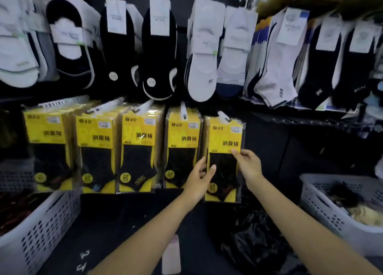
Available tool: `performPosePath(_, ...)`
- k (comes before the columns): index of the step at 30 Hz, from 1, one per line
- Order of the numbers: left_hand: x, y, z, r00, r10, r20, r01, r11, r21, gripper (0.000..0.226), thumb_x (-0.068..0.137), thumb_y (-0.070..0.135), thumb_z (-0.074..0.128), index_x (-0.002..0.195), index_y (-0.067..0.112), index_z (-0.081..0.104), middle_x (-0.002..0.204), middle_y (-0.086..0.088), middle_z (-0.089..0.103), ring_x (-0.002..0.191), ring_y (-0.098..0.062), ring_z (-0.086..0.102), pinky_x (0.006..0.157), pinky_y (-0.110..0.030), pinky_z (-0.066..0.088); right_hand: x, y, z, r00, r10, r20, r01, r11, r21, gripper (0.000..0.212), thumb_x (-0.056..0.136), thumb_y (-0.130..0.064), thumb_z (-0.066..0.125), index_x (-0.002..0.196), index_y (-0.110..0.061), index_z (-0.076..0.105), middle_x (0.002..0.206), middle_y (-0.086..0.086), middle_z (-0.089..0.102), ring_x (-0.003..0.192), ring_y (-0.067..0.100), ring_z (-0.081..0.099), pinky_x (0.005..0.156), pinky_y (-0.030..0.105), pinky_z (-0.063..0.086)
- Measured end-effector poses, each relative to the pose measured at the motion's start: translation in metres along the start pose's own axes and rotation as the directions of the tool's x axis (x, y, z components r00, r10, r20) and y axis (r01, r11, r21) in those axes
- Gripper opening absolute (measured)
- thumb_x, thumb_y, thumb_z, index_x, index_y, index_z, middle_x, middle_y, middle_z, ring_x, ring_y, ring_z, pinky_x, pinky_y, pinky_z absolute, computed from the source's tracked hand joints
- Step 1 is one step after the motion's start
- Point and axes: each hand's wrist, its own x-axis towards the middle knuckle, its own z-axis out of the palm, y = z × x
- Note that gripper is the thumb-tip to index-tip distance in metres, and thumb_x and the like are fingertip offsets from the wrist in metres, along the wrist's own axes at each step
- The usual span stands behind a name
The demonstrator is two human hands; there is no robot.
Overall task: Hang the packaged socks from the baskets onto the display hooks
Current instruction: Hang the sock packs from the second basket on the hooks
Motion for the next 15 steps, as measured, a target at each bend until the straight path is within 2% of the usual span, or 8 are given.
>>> performPosePath(4, -0.019, -0.037, -0.012, 0.998, -0.059, 0.033, 0.057, 0.997, 0.05, 0.057, 0.096, 0.04, 0.049, 0.147, 0.021, 0.031, 0.145, 0.001, 0.041, 0.127, -0.013, 0.043, 0.093, -0.021, 0.034, -0.027, 0.039, -0.013, 0.987, 0.144, -0.077, -0.148, 0.988, -0.044, 0.033, 0.088, -0.02, 0.068, 0.114, -0.003, 0.055, 0.099, 0.008, 0.062, 0.091, 0.019, 0.058, 0.088, 0.035, 0.051)
performPosePath(5, -0.028, -0.05, -0.015, 0.996, -0.083, 0.04, 0.08, 0.995, 0.063, 0.055, 0.096, 0.04, 0.049, 0.145, 0.021, 0.034, 0.144, 0.002, 0.043, 0.124, -0.011, 0.044, 0.093, -0.021, 0.034, -0.038, 0.053, -0.017, 0.982, 0.179, -0.062, -0.183, 0.98, -0.081, 0.034, 0.089, -0.018, 0.067, 0.115, -0.003, 0.054, 0.099, 0.01, 0.062, 0.09, 0.02, 0.059, 0.089, 0.037, 0.051)
performPosePath(7, -0.051, -0.083, -0.023, 0.987, -0.152, 0.053, 0.148, 0.986, 0.08, 0.049, 0.095, 0.039, 0.05, 0.141, 0.022, 0.041, 0.139, 0.005, 0.046, 0.12, -0.007, 0.044, 0.093, -0.02, 0.034, -0.066, 0.081, -0.023, 0.952, 0.298, 0.074, -0.278, 0.938, -0.207, 0.027, 0.09, -0.018, 0.065, 0.111, -0.005, 0.056, 0.096, 0.008, 0.062, 0.084, 0.019, 0.059, 0.08, 0.034, 0.052)
performPosePath(9, -0.081, -0.121, -0.03, 0.968, -0.24, 0.069, 0.232, 0.967, 0.101, 0.045, 0.096, 0.037, 0.049, 0.138, 0.02, 0.045, 0.133, 0.004, 0.049, 0.12, -0.009, 0.046, 0.094, -0.02, 0.035, -0.101, 0.112, -0.024, 0.832, 0.486, 0.269, -0.367, 0.845, -0.39, 0.022, 0.092, -0.023, 0.063, 0.108, -0.008, 0.06, 0.097, 0.005, 0.063, 0.082, 0.015, 0.061, 0.071, 0.026, 0.051)
performPosePath(11, -0.116, -0.159, -0.032, 0.938, -0.337, 0.082, 0.328, 0.939, 0.101, 0.041, 0.097, 0.03, 0.049, 0.135, 0.014, 0.047, 0.125, -0.001, 0.053, 0.114, -0.012, 0.051, 0.089, -0.016, 0.039, -0.139, 0.146, -0.022, 0.676, 0.627, 0.387, -0.348, 0.734, -0.583, 0.016, 0.093, -0.026, 0.06, 0.102, -0.013, 0.062, 0.098, 0.003, 0.063, 0.08, 0.011, 0.061, 0.068, 0.022, 0.05)
performPosePath(13, -0.152, -0.196, -0.032, 0.908, -0.413, 0.065, 0.409, 0.91, 0.073, 0.036, 0.097, 0.015, 0.051, 0.13, 0.0, 0.05, 0.114, -0.008, 0.057, 0.099, -0.009, 0.057, 0.076, -0.006, 0.042, -0.176, 0.185, -0.018, 0.562, 0.721, 0.404, -0.288, 0.629, -0.722, 0.015, 0.095, -0.026, 0.058, 0.096, -0.013, 0.064, 0.101, 0.01, 0.063, 0.084, 0.016, 0.063, 0.073, 0.029, 0.051)
performPosePath(15, -0.186, -0.231, -0.034, 0.881, -0.471, 0.041, 0.465, 0.879, 0.105, 0.031, 0.095, 0.005, 0.053, 0.123, -0.008, 0.053, 0.108, -0.015, 0.061, 0.086, -0.002, 0.06, 0.069, -0.002, 0.041, -0.203, 0.222, -0.013, 0.503, 0.781, 0.372, -0.226, 0.534, -0.815, 0.036, 0.094, -0.028, 0.059, 0.108, 0.005, 0.062, 0.115, 0.032, 0.056, 0.102, 0.035, 0.061, 0.084, 0.041, 0.049)
